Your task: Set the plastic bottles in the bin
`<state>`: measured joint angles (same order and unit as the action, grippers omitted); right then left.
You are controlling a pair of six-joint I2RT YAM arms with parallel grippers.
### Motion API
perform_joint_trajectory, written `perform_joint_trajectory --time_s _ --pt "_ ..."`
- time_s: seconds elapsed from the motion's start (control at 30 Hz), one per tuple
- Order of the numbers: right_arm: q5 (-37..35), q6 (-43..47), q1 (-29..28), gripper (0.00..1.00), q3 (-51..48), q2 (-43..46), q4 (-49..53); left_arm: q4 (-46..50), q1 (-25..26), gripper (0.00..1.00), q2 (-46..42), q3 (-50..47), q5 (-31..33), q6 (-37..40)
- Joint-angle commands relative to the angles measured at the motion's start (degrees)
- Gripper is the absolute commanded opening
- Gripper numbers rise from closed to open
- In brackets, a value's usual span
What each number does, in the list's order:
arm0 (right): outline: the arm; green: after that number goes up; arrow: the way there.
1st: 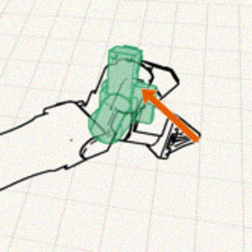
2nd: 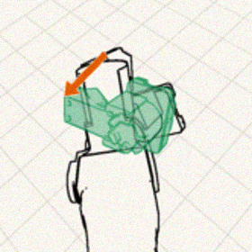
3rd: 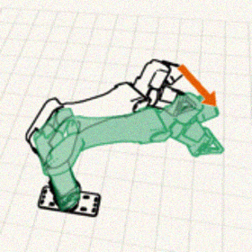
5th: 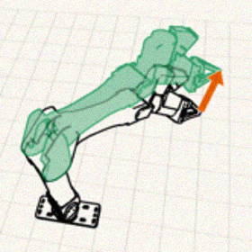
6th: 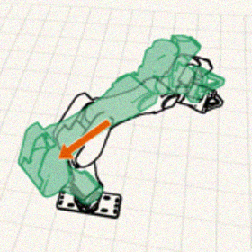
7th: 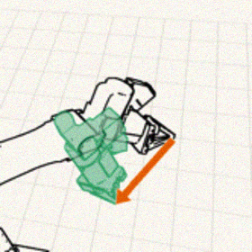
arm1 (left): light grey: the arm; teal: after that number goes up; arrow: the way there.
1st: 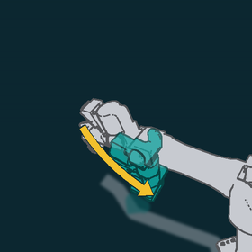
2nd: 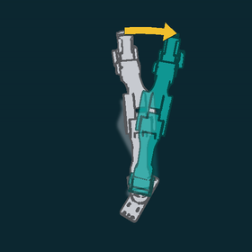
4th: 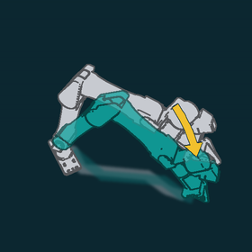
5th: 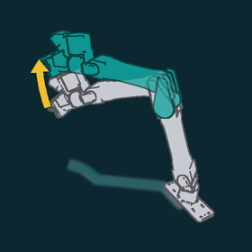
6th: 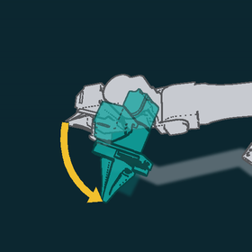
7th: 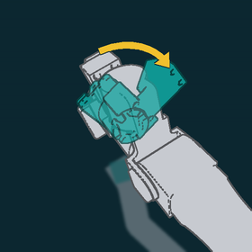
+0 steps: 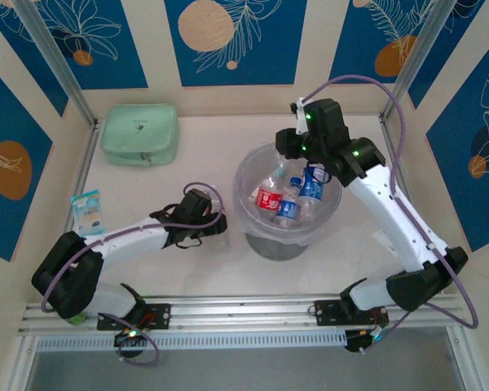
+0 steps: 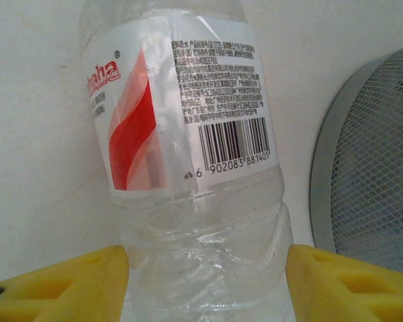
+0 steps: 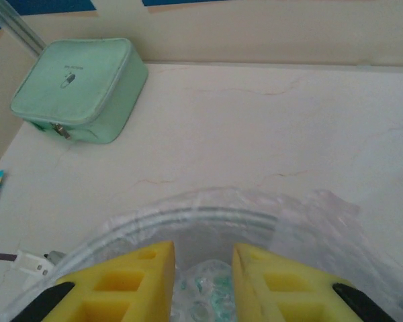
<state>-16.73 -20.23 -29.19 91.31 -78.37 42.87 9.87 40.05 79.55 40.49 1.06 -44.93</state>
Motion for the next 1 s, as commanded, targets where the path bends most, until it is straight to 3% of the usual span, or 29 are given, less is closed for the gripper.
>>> perform_joint_trajectory --time_s 0.0,0.23,0.4,0.7,0.97 --pt "-2.2 -1.2 1.2 0.29 -3.6 1.8 5.4 1.6 0.3 0.61 0.8 1.5 1.4 0.8" --pt "3.6 -3.6 4.4 0.29 -10.4 1.7 1.5 1.6 0.3 0.56 1.5 2.6 1.6 1.1" --pt "7.5 -3.3 4.2 0.33 -8.8 2.1 -0.2 2.1 0.3 0.53 -0.2 3.0 2.6 1.6" --pt "10.7 -0.8 3.4 0.65 2.1 4.4 2.8 4.8 0.3 0.42 -0.9 6.2 4.2 3.7" --pt "6.5 1.3 4.3 0.71 3.8 9.1 5.7 10.5 0.1 0.37 -4.4 9.9 7.7 6.9"
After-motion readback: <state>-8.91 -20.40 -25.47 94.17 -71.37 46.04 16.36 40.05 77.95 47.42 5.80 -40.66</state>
